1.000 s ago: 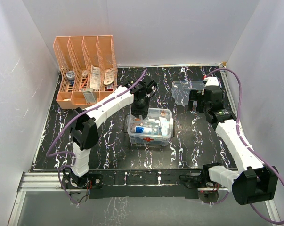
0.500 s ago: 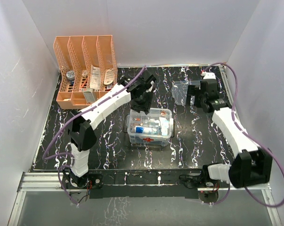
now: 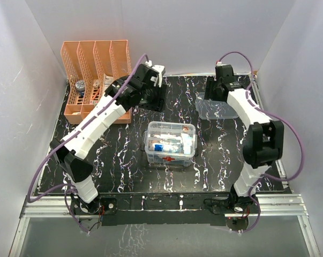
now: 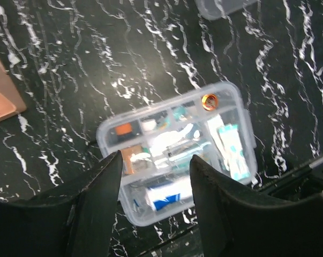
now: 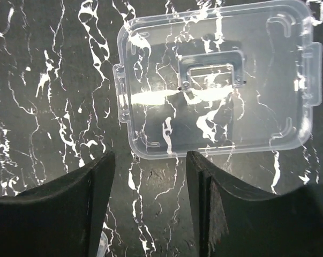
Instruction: Organize the medicine kit
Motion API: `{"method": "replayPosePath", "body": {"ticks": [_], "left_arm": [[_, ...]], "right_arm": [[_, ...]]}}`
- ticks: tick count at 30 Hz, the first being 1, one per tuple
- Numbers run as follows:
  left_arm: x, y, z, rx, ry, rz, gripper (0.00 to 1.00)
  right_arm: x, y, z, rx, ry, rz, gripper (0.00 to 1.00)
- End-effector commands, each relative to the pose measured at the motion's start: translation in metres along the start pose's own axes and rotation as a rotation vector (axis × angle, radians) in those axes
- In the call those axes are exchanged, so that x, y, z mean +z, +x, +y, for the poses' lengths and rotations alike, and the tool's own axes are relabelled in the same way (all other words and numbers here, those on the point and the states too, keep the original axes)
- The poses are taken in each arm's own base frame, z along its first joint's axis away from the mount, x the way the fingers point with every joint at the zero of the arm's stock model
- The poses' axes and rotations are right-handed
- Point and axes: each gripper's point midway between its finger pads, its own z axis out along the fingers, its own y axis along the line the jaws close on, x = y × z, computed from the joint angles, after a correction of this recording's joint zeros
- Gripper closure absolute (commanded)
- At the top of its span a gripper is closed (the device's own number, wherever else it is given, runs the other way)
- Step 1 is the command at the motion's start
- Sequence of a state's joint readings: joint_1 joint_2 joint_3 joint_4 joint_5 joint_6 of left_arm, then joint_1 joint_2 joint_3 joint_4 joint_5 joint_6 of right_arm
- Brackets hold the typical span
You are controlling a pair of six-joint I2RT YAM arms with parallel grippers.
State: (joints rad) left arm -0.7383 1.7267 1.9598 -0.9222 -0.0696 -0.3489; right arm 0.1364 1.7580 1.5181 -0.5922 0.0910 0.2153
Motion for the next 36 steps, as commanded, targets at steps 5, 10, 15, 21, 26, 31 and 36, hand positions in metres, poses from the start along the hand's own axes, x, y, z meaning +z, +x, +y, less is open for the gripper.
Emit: {"method": "replayPosePath", "body": {"ticks": [5,10,15,21,26,31,36], "left_arm": [[0.02,-0.008,0.06,-0.046,-0.095,0.016,0.48],[0.025,-0.01,0.065,-0.049,-0.103,0.019,0.47],[0.025,-0.007,0.067,-0.054,-0.103,0.02,0.47],[0.024,-0.002,0.064,-0.072,-0.088,0.025,0.47],[0.023,0.005,0.063,-0.079,-0.076,0.036,0.48],[0.022,0.009,0.059,-0.089,-0.055,0.038,0.48],[0.023,0.009,0.058,-0.086,-0.044,0.039,0.48]], "right_arm": [[0.028,0.021,-0.001,-0.072,0.073,0.087,0.46],[0.024,0.029,-0.042,0.136,0.239,0.111,0.44],[0.019,0.032,-0.067,0.367,0.369,0.081,0.44],[0.029,0.04,-0.072,0.643,0.432,0.048,0.43],[0.033,0.04,-0.078,0.821,0.508,0.035,0.46],[0.04,0.047,-0.084,0.962,0.538,0.049,0.46],[0.053,0.064,-0.081,1.032,0.551,0.118,0.47]]}}
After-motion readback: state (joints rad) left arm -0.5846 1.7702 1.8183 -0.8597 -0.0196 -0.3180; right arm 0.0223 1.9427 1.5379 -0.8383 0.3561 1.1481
